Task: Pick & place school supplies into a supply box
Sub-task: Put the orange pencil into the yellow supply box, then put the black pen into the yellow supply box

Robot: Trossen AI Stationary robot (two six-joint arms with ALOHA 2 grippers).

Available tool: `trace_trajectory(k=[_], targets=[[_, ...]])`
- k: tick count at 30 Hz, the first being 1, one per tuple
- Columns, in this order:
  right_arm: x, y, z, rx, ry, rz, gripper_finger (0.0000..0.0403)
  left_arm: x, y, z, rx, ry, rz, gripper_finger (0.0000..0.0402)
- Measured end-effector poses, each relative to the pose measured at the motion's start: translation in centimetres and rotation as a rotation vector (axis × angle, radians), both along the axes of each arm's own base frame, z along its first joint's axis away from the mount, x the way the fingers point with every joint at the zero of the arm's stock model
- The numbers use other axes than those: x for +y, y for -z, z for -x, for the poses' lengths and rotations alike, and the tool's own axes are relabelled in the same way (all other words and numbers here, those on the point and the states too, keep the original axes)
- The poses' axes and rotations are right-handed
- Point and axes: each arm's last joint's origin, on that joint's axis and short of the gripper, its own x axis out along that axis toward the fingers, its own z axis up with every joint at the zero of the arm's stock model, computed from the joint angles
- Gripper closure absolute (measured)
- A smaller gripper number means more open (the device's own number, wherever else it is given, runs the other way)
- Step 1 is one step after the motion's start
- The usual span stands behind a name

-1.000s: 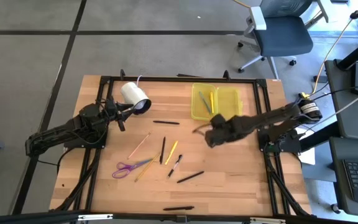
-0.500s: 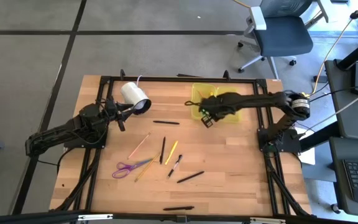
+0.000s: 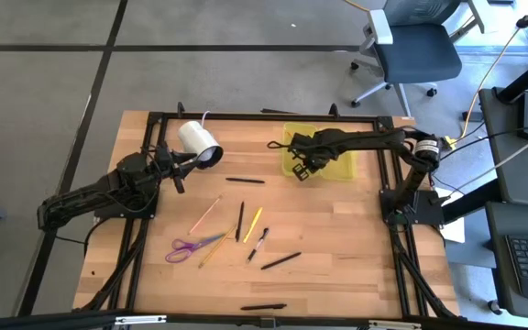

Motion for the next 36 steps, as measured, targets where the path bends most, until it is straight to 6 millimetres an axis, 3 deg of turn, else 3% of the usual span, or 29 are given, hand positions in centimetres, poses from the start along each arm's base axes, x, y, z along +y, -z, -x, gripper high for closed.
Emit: trace_trajectory(k=[8,13,19,25,30,36], targets=[[0.0,0.1,-0.1,-0.006,0.009,0.001,0.0333,0.0,0.0,0.0,0.0,0.0,0.0,0.0274],[0.0,-0.1,0.0,-0.005,-0.017,0.004,0.0308,0.0,0.0,0.0,0.0,0.0,0.0,0.0274],[0.5,-1.8,0.3,-0.047,-0.053,0.025,0.0262,0.0,0.0,0.0,0.0,0.0,0.0,0.0274],[1.6,-3.5,-0.2,-0.136,-0.168,0.074,0.0254,0.0,0.0,0.0,0.0,0.0,0.0,0.0274],[3.9,-3.9,-1.7,-0.207,-0.312,0.109,0.0254,0.0,0.0,0.0,0.0,0.016,0.001,0.0274],[8.8,-4.7,-1.9,-0.16,-0.432,0.287,0.0254,-0.4,-0.2,-0.2,-0.01,0.156,-0.038,0.0274]])
